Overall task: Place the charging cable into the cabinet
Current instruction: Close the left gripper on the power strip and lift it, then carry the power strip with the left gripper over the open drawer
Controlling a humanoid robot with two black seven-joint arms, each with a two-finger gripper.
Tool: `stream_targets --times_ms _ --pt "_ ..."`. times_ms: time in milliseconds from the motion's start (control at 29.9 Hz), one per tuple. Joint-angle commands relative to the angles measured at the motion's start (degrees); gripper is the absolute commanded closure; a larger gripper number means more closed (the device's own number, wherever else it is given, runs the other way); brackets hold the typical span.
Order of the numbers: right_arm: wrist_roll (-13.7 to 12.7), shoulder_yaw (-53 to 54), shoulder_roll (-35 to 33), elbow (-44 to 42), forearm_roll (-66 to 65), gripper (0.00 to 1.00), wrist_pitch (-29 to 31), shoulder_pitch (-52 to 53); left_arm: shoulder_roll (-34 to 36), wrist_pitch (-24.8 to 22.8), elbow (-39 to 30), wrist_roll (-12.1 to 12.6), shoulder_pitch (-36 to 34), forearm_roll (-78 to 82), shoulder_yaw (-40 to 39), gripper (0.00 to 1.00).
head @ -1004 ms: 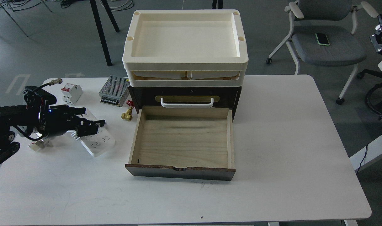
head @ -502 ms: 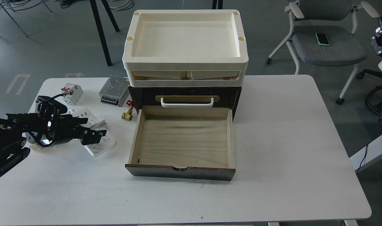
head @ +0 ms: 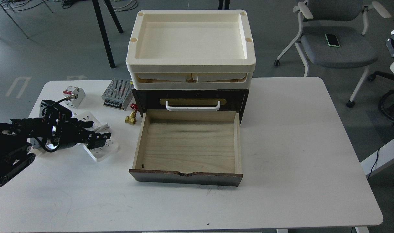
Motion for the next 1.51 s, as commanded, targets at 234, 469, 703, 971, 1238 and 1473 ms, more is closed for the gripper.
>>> stream_targets --times_ms 234,469,703,971,1238,1473 --pt "0.0 0.1 -0.1 -0.1 0.1 0.0 0.0 -0.5 -0.3 0.9 2.0 0.0 0.6 1.0 0.1 0.49" --pt "0.0 0.1 -0.1 -0.1 0.1 0.0 0.0 -0.5 -0.3 0.7 2.0 0.0 -0.1 0.9 4.0 0.76" --pt "0.0 0.6 -0.2 -0.1 0.1 0.0 0.0 -0.9 -0.1 0.9 1.5 0.0 -0.8 0.2 4.1 1.0" --pt "0.0 0.8 -0.2 -0.1 0.1 0.0 0.0 -1.5 9.9 -1.2 -6.9 0.0 -5.4 -2.6 3.8 1.0" --pt "0.0 2.2 -0.1 -0.1 0.1 0.0 0.0 -1.8 29.8 -4.4 -35.1 0.0 -6.1 -13.4 3.9 1.0" --pt "0.0 2.4 -0.2 -0.1 0.1 0.0 0.0 -2.4 37.3 -4.9 -55.4 0.0 -4.5 -31.3 4.3 1.0"
